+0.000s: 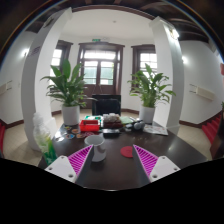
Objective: Pour water
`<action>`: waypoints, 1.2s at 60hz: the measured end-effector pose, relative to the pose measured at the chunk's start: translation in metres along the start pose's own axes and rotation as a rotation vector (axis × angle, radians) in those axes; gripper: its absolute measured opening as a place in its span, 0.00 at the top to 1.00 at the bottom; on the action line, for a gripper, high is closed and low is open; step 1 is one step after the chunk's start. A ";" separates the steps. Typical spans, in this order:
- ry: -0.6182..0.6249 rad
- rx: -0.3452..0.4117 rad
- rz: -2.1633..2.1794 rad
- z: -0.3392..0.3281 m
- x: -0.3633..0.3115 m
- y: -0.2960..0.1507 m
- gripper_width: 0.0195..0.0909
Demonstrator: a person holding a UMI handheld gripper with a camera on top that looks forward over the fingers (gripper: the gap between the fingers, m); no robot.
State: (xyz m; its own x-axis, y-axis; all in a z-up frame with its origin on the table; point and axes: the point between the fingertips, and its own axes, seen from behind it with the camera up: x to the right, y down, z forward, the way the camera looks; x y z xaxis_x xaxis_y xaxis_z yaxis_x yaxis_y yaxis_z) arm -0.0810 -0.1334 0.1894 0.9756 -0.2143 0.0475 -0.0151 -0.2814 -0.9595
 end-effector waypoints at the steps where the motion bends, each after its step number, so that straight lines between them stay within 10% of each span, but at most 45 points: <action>1: -0.016 -0.002 0.001 -0.006 -0.011 0.007 0.18; 21: -0.316 -0.054 0.067 -0.023 -0.238 0.090 0.18; 49: -0.276 0.029 0.015 0.057 -0.288 0.060 0.19; 72: -0.335 0.118 0.043 0.066 -0.299 0.053 0.79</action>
State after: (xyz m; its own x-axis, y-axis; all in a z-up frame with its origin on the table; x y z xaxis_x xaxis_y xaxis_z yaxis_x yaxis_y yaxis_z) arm -0.3593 -0.0228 0.1060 0.9926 0.1003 -0.0686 -0.0515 -0.1648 -0.9850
